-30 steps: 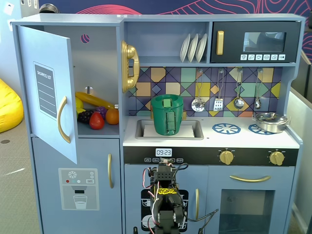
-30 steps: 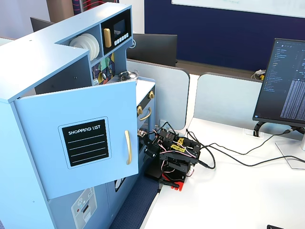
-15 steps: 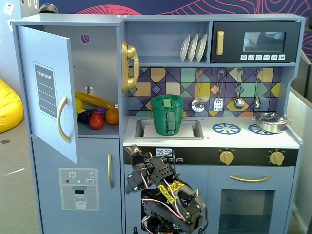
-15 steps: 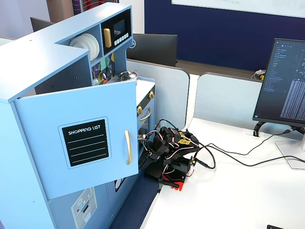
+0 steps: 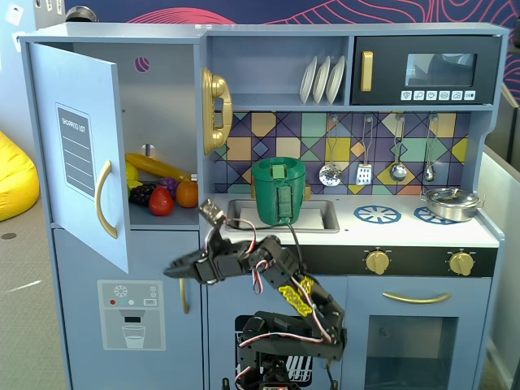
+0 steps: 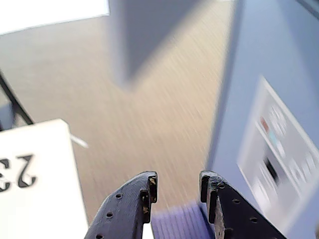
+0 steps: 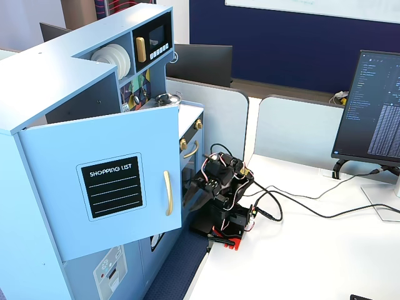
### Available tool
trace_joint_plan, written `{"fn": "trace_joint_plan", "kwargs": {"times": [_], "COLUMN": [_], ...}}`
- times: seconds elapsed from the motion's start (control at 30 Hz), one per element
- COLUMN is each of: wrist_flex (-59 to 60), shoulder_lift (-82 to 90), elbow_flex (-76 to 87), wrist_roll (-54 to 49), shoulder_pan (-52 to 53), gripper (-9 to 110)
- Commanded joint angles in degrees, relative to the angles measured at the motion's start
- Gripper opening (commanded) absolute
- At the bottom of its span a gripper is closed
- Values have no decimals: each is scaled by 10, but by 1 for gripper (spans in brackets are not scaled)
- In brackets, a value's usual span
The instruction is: Close the left cabinet door
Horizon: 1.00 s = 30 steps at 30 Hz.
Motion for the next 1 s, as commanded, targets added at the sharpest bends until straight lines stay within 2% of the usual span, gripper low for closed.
{"fn": "trace_joint_plan", "kwargs": {"times": [0.0, 0.23, 0.43, 0.8, 0.97], "wrist_flex": [-53, -142, -199, -255, -264], "shoulder_lift": [-68, -183, -283, -411, -426], "elbow_flex": [-99, -189, -250, -330, -339], "wrist_roll": [-32, -40, -47, -57, -44], "shoulder_pan": [-74, -162, -192, -200, -156], "gripper": [0, 0, 0, 0, 0]}}
